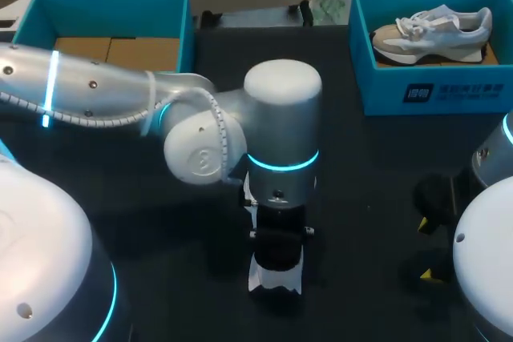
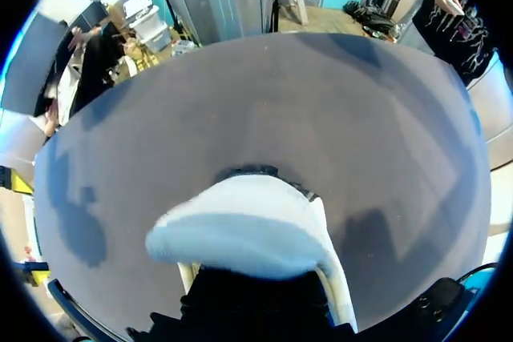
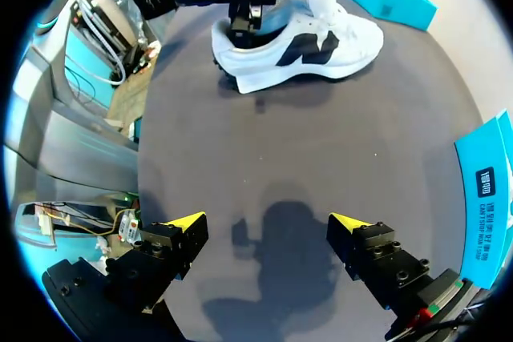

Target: Take the shoe out of the shoebox, open the shoe tongue, remove and reinsert the insole, then place the shoe into the shoebox

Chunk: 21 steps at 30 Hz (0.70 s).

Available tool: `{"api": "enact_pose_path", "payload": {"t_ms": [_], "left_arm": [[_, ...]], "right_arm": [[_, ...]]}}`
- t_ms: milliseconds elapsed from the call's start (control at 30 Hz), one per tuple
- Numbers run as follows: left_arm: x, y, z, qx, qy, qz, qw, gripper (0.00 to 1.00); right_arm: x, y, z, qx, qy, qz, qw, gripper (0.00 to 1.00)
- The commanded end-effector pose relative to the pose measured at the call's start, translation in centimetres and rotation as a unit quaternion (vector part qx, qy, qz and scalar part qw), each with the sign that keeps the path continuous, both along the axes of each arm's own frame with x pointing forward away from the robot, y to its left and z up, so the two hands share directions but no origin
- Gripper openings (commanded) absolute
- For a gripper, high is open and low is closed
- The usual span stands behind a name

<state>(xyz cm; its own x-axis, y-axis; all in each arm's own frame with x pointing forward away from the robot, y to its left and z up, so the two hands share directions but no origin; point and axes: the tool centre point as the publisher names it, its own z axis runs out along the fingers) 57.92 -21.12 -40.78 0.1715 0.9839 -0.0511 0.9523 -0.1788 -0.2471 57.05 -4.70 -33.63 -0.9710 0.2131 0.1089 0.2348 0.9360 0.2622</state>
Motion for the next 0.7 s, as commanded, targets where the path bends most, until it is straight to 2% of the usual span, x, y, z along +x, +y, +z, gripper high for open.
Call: {"api": "enact_pose_path", "payload": {"t_ms": [33, 467, 700], "left_arm": [[0.1, 0.3, -1.1, 0.012, -0.035, 0.011, 0.999, 0.00], [4.0, 1.6, 0.8, 0.028, -0.104, 0.044, 0.993, 0.00], [3.8, 1.6, 4.0, 0.005, -0.097, 0.043, 0.994, 0.00]], "right_arm": [[-0.2, -0.1, 0.1, 0.001, -0.002, 0.000, 1.000, 1.00], [-0.2, -0.1, 0.1, 0.001, -0.002, 0.000, 1.000, 1.00], [-0.2, -0.1, 0.1, 0.001, -0.002, 0.000, 1.000, 1.00]]}}
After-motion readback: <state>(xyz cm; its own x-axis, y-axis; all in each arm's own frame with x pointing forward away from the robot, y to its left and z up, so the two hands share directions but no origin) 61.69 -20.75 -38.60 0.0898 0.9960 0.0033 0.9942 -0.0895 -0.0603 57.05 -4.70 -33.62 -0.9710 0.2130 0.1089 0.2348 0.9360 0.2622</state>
